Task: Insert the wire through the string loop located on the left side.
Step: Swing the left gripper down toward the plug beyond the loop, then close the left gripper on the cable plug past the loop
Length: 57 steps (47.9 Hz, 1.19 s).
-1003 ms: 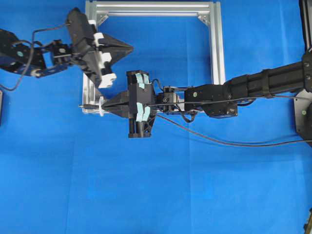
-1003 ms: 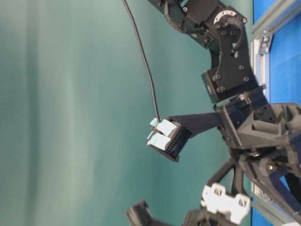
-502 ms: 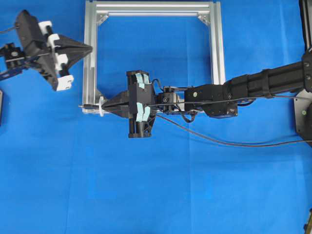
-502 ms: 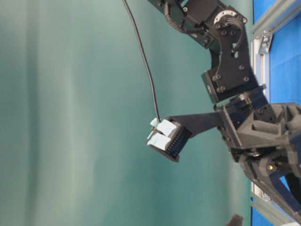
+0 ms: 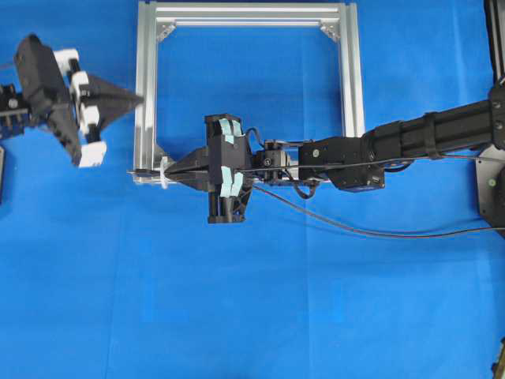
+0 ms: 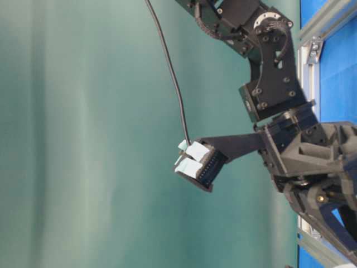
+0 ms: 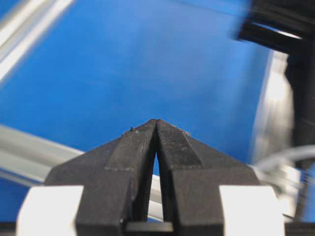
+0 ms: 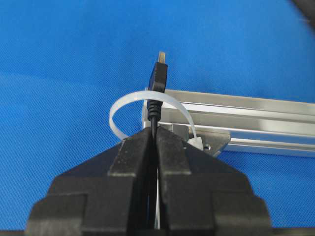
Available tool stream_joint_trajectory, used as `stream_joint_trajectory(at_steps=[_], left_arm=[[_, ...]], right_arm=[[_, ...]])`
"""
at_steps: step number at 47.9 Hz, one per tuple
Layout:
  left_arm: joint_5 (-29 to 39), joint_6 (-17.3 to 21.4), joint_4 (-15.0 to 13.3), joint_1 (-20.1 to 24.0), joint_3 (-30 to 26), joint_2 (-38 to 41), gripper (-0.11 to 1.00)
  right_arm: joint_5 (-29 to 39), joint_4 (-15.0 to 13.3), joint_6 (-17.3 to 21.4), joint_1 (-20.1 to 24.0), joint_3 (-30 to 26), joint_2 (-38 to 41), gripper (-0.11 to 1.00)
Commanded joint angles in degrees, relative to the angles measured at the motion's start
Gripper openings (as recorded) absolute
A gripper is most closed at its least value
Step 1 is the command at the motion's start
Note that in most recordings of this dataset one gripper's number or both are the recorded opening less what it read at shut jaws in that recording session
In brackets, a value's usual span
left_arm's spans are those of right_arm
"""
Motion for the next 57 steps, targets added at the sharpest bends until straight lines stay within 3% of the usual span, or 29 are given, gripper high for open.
stream_joint_trajectory(at_steps=[1, 10, 16, 43, 48, 57], left_arm=[[-0.4, -0.4, 0.2, -3.6, 0.4, -1.8, 0.0], [-0.3, -0.5, 0.2, -13.0, 1.6, -4.1, 0.0], [-0.3, -0.5, 0.2, -17.0, 1.6, -4.3, 0.0], [1.0, 0.3, 0.2, -16.8, 1.4, -4.0, 0.02], [1.1, -0.2, 0.2, -16.9, 1.2, -4.0, 0.19], [1.1, -0.2, 0.2, -16.8, 1.1, -4.3, 0.76]], right_arm=[[-0.3, 0.2, 0.1, -0.1, -1.1, -1.2, -0.01], [-0.4, 0.2, 0.1, -0.1, -1.1, -1.2, -0.01], [-0.4, 0.1, 0.1, -0.1, -1.1, -1.2, -0.01], [-0.4, 0.2, 0.1, -0.2, -0.9, -1.2, -0.01], [-0.5, 0.1, 0.1, -0.1, -0.9, -1.2, -0.01], [-0.4, 0.1, 0.1, -0.2, -0.9, -1.2, -0.01]])
